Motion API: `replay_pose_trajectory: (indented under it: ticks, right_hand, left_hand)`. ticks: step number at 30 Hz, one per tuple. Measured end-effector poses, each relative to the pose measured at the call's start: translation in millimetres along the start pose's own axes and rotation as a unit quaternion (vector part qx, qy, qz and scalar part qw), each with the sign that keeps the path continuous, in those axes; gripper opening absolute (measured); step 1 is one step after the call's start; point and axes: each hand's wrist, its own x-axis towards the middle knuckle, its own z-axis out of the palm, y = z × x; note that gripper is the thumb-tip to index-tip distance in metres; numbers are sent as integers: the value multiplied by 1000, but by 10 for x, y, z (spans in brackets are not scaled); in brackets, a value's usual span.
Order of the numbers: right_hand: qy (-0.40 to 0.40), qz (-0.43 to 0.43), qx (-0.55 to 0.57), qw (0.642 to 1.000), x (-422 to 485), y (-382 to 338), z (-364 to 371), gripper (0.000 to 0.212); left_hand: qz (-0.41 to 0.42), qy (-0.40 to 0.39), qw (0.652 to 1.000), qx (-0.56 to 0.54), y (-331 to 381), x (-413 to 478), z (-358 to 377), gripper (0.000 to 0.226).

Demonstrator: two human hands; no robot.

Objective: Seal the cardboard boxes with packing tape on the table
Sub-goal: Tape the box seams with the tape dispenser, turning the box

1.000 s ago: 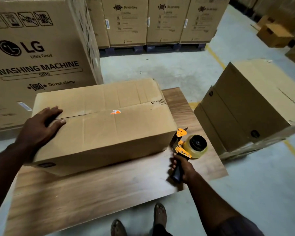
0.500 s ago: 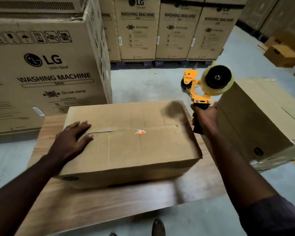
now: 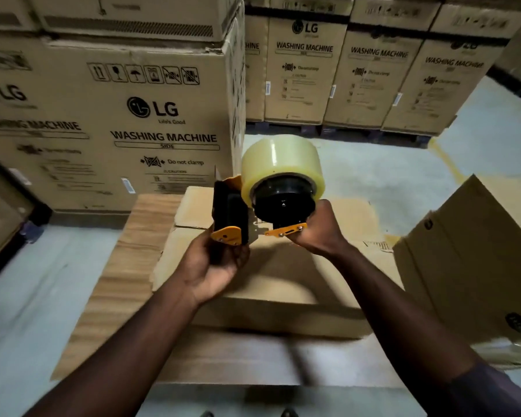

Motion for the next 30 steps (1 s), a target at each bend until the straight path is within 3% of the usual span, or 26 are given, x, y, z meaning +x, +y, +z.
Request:
replay_pose_trajectory:
  ticks: [2,4,7,9,10,13,16,20,24,28,30]
  right_hand:
    - [-23,-11,17,1000,-5,-56,109,29]
    - [-38,-17,39,998,1,-99,179,23]
    - [-61,-14,46,997,-2,-140,258,19]
    - [-68,-6,32,997,-11,-134,308,22]
    - [-70,-2,29,997,-11,-124,328,25]
    - [-80,9,33,996,2,-142,406,24]
    - [-89,28,37,995,20,-187,477,21]
    - [-114,38,-15,993,108,-186,530,35]
    - [-164,66,-143,974,349,-199,599,27]
    - [-169,59,-210,961,574,-236,568,32]
    - [-185,57,-236,952,650,-233,580,32]
  left_hand:
    - [20,-16,1000,-17,8,-18,-164,52]
    - [23,-10,999,-29,56,-34,-316,64]
    - [20,5,1000,-17,116,-116,-378,53]
    - [16,53,998,21,180,-125,-414,21]
    - [22,72,997,32,221,-125,-415,21]
    - [24,95,992,81,316,-76,-501,49]
    - [47,134,983,118,335,-22,-551,28]
    - [102,150,944,276,497,77,-683,19]
    - [151,201,837,485,840,133,-807,24]
    - [160,220,844,463,1253,256,-1005,18]
    - [168,219,819,503,1367,326,-1058,16]
